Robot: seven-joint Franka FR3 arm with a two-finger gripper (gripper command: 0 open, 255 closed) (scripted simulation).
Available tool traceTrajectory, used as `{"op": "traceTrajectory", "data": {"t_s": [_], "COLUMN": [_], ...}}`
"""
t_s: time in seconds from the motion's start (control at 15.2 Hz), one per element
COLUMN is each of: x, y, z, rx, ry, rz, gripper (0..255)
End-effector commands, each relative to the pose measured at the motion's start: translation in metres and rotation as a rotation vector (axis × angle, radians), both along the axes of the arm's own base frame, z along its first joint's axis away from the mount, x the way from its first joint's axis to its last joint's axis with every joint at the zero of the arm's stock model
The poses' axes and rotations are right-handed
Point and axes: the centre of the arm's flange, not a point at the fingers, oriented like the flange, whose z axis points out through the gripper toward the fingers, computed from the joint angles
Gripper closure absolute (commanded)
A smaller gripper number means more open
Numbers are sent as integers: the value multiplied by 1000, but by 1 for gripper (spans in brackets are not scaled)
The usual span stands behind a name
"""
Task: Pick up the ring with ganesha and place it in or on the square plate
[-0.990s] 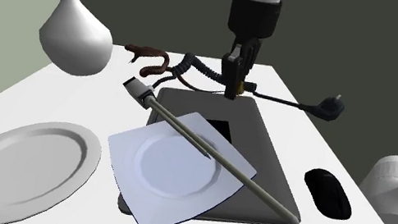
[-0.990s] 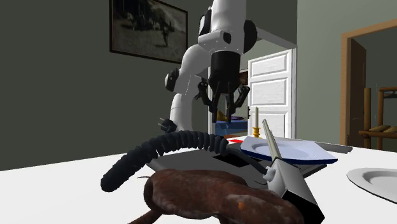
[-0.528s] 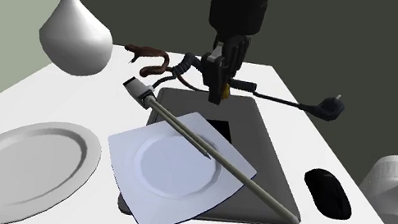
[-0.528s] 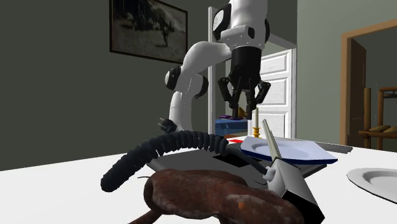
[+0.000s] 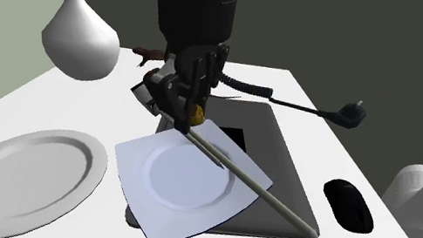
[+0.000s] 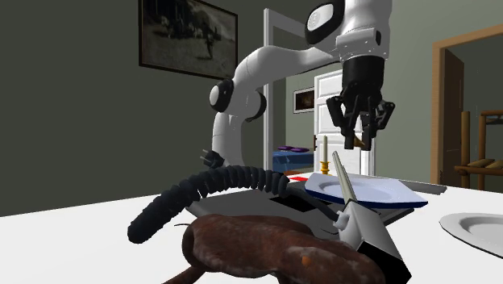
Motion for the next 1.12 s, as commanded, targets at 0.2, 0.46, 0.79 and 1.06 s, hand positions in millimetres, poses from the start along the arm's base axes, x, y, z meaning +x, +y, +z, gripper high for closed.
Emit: {"op": "traceTrajectory", "data": {"t_s": [0.2,0.46,0.79,1.06], "x": [-2,-2,-2,-2], "y": [6,6,6,6], "z": [-23,-44,-72,-72], "rx": [1,1,1,1], "ry": [0,0,0,0], "rz": [-2,-2,-2,-2], "gripper": [255,255,255,255]}}
